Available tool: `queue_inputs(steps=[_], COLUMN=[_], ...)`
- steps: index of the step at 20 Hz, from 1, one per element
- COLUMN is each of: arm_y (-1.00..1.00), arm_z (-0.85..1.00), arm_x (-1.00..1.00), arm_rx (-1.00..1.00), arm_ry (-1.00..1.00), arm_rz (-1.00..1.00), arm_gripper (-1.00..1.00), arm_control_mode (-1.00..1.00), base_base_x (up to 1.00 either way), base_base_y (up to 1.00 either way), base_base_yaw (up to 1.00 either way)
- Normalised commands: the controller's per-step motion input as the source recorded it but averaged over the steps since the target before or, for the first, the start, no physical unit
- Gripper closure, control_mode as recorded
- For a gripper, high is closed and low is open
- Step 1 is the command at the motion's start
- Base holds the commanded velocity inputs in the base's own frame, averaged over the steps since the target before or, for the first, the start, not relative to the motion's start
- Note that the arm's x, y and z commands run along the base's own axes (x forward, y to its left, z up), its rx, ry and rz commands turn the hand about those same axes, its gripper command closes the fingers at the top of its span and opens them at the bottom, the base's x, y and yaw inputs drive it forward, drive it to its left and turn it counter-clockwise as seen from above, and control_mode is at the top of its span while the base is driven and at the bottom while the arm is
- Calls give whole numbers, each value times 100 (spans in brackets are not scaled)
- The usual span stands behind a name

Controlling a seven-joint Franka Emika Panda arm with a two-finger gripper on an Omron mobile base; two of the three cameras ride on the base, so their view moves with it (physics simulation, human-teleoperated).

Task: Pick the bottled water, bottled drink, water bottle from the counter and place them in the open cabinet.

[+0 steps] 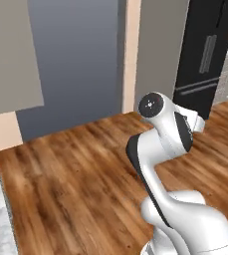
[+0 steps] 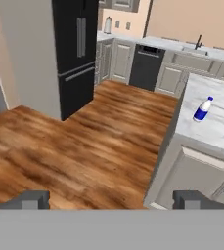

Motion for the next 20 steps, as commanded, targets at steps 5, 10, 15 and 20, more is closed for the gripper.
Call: queue_inputs(steps=[5, 10, 15, 20], arm_y=[0, 0, 0, 0], arm_z=[0, 0, 0, 0], arm_x=[0, 0, 0, 0], arm_rx=[0, 0, 0, 0], arm_ry=[0, 0, 0, 0], arm_rz=[0, 0, 0, 0], arm_gripper=[-100, -100, -100, -100], arm_control_mode=[100, 100, 100, 100], base_base_x=[0, 16, 41, 50], base_base_y=[-4, -2, 0, 0], base_base_yaw=[-59, -57, -53, -53])
